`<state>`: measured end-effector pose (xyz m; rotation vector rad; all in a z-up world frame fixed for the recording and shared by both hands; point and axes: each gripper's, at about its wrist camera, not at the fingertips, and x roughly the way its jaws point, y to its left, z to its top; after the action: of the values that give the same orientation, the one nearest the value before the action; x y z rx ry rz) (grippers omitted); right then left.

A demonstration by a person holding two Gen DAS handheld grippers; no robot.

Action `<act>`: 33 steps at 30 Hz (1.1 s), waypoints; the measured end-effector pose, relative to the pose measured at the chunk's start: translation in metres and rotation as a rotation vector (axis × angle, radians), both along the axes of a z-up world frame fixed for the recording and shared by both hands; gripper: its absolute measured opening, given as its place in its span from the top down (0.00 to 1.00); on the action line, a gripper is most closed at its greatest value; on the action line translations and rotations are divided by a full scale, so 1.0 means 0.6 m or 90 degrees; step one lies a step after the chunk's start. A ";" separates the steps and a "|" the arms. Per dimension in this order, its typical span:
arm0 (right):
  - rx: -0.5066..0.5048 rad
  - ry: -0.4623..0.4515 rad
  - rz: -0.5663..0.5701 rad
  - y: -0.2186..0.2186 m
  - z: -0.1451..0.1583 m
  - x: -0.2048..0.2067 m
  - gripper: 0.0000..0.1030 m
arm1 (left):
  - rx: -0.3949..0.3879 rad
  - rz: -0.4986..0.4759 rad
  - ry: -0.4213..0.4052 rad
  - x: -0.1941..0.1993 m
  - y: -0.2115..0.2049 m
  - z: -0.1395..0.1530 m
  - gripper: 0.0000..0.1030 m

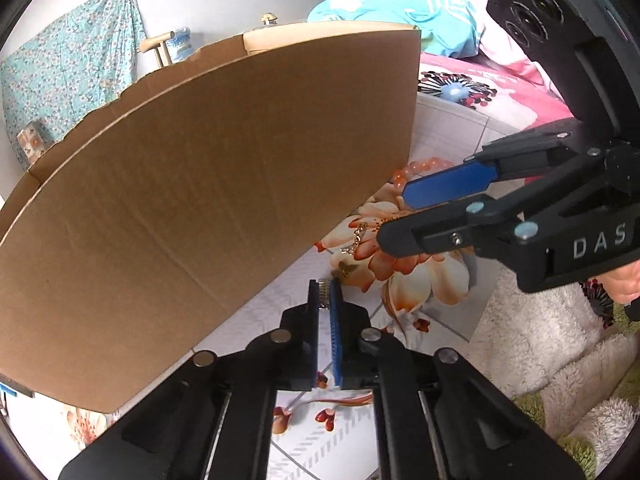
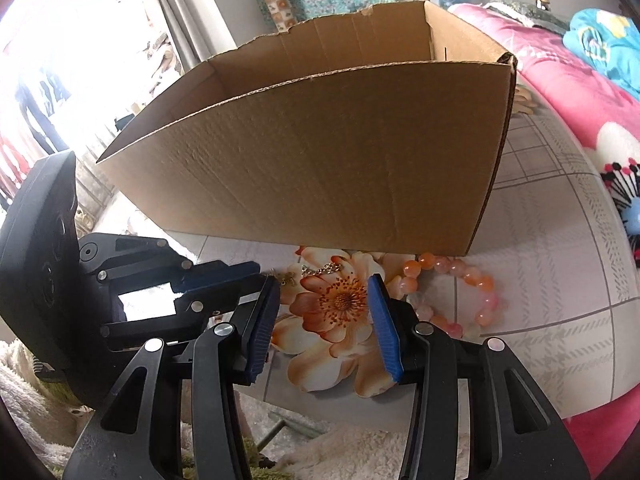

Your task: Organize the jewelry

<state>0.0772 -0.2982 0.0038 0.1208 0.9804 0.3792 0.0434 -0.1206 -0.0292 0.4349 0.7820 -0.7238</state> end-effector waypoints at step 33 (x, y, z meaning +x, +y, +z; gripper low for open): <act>-0.124 -0.055 0.105 0.096 -0.015 -0.001 0.84 | -0.018 0.102 0.014 -0.010 0.071 0.003 0.96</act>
<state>0.0768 -0.2408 -0.0053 -0.1532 0.9393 0.4342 0.0376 -0.0782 -0.0277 0.3348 0.8160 -0.5906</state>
